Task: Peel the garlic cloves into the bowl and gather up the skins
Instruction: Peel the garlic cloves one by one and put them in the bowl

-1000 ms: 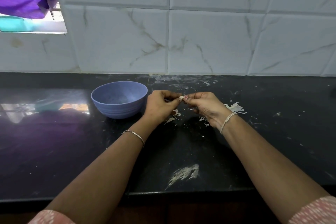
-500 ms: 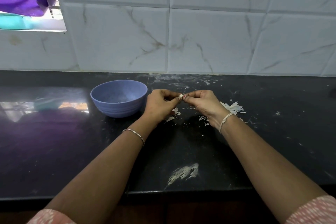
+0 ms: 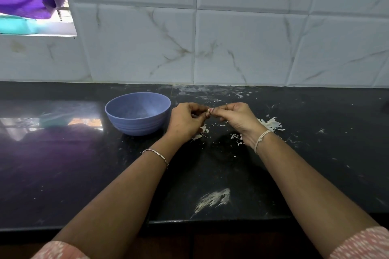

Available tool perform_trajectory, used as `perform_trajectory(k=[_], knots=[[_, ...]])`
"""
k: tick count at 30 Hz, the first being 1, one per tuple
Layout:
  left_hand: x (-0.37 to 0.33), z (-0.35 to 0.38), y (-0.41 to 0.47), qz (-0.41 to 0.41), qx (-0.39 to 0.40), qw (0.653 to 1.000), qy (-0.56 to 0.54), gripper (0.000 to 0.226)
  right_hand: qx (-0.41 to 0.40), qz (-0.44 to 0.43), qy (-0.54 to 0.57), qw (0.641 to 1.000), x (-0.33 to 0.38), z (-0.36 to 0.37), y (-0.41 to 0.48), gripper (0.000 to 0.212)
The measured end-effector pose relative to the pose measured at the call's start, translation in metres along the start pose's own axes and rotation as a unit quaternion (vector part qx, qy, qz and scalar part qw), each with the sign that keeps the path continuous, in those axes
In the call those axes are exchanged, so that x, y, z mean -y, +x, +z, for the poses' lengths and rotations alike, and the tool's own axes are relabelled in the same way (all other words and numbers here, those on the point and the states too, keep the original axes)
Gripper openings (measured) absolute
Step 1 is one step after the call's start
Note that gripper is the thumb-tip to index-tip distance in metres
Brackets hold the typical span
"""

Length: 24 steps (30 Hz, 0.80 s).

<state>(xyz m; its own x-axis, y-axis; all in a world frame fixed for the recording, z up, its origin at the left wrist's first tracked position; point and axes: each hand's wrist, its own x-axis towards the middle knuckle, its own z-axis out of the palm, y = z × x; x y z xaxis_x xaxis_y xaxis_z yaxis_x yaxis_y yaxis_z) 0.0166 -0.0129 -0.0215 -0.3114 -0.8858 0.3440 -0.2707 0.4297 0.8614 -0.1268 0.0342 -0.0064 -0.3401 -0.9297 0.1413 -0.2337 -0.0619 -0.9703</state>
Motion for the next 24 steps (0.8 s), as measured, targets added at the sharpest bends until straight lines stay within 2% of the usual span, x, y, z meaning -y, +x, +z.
perform_trajectory(k=[9, 24], knots=[[0.0041, 0.0001, 0.0034, 0.014, -0.012, 1.0, -0.007, 0.016, 0.003, 0.037, 0.012, 0.999, 0.0028, 0.0001, -0.0022, 0.013], [0.0038, 0.0001, 0.0028, 0.003, -0.011, 1.0, -0.02, 0.02, 0.009, -0.003, -0.011, 1.0, -0.001, -0.0007, 0.0021, 0.006]])
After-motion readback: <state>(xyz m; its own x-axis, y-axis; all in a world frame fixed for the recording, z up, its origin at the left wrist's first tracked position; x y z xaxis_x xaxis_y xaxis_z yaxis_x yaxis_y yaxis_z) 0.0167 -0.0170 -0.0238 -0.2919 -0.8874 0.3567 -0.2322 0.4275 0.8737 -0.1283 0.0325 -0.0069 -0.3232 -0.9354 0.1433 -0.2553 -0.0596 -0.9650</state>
